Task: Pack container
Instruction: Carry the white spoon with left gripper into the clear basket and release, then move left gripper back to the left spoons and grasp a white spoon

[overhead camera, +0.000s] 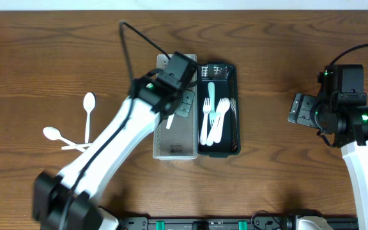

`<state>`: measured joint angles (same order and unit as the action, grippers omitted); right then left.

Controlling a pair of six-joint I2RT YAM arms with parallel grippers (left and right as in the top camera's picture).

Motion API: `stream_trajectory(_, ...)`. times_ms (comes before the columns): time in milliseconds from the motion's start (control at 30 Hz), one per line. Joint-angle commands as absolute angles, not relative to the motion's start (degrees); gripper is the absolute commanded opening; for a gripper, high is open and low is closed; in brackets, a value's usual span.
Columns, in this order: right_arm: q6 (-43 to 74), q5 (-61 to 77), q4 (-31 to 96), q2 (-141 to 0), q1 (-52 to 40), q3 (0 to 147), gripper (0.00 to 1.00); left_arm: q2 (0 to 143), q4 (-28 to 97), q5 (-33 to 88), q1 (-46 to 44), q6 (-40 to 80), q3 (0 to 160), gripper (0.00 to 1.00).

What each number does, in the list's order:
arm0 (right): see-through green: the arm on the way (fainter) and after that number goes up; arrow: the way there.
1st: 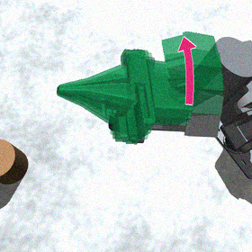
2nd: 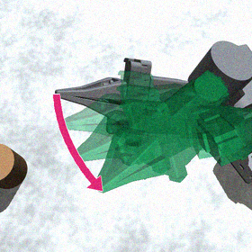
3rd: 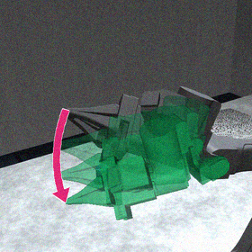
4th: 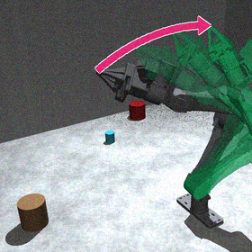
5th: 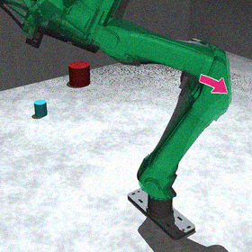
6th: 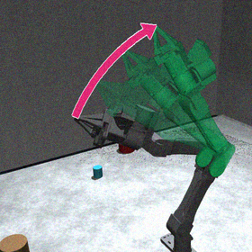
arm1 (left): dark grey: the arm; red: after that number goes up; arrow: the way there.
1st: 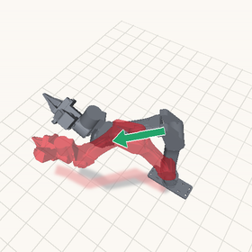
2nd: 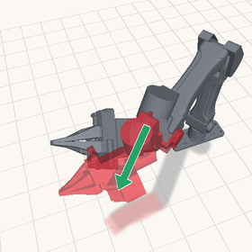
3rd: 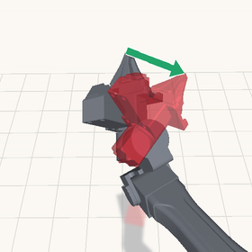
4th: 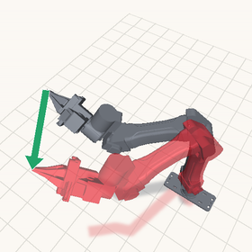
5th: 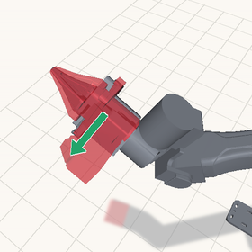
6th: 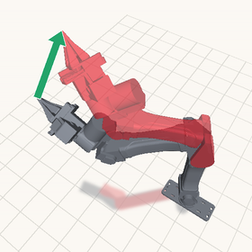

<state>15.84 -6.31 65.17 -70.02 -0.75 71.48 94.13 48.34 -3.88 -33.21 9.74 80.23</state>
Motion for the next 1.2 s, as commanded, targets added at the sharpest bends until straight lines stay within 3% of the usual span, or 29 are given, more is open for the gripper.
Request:
stream_trajectory(0, 15.09, -6.13, 65.34, -70.13, -0.05, 71.31, 0.82, 99.15, 47.51, -4.97, -33.19, 12.36, 79.7, 0.06)
stream_trajectory(100, 14.87, -6.13, 65.36, -70.13, -0.05, 71.31, 0.82, 102.41, 47.24, -4.99, -33.19, 12.34, 79.7, 0.07)
stream_trajectory(200, 14.87, -6.13, 65.39, -70.13, -0.05, 71.31, 0.82, 104.14, 47.31, -4.99, -33.19, 12.34, 79.7, 0.4)
stream_trajectory(233, 14.87, -6.13, 65.39, -70.13, -0.05, 71.31, 0.82, 104.18, 47.31, -4.99, -33.19, 12.32, 79.7, 0.45)
stream_trajectory(500, 14.48, -6.15, 65.76, -70.13, -0.05, 71.31, 0.82, 98.43, 47.33, -6.24, -33.19, 8.49, 79.9, 0.57)
stream_trajectory(667, 14.04, -6.15, 65.82, -70.13, -0.03, 71.31, 0.82, 86.52, 47.57, -16.05, -32.56, 7.51, 80.2, 0.64)
stream_trajectory(800, 14.02, -6.15, 65.87, -70.13, -0.03, 71.31, 0.82, 76.97, 49.15, -17.67, -25.78, 7.51, 80.23, 0.64)
stream_trajectory(1000, 14.04, -5.52, 66.0, -70.13, -0.05, 71.31, 0.82, 73.23, 53.15, -16.82, -5.52, 6.04, 79.99, 0.91)
stream_trajectory(1167, 14.04, -5.5, 65.95, -70.13, -0.05, 71.31, 0.82, 78.72, 52.84, -5.87, 6.76, 1.41, 79.29, 0.95)
